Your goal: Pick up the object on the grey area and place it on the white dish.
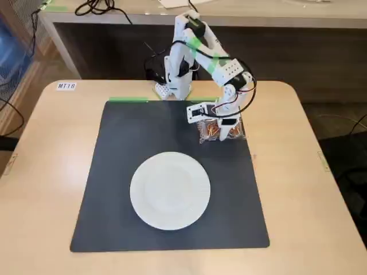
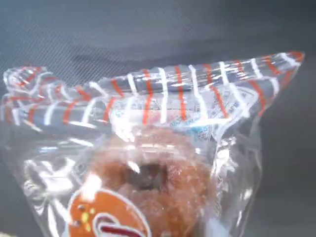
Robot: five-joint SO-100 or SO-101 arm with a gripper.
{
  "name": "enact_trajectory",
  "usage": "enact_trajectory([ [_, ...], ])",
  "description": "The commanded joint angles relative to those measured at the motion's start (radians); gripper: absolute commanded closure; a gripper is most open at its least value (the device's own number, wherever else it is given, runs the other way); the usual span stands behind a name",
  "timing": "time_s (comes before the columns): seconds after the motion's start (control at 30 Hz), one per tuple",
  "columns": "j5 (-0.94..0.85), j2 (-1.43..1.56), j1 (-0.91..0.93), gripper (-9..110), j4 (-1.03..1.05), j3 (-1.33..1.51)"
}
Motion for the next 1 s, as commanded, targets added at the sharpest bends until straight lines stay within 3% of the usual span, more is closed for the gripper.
enact_trajectory([
  [0.0,-0.086,0.115,0.032,82,-0.072,-0.009],
  [0.3,-0.407,0.209,0.189,79,-0.314,-0.049],
  [0.5,-0.634,0.164,0.402,77,-0.316,-0.158],
  [0.73,-0.761,-0.017,0.612,77,-0.140,-0.413],
  [0.97,-0.767,-0.328,0.693,75,0.132,-0.776],
])
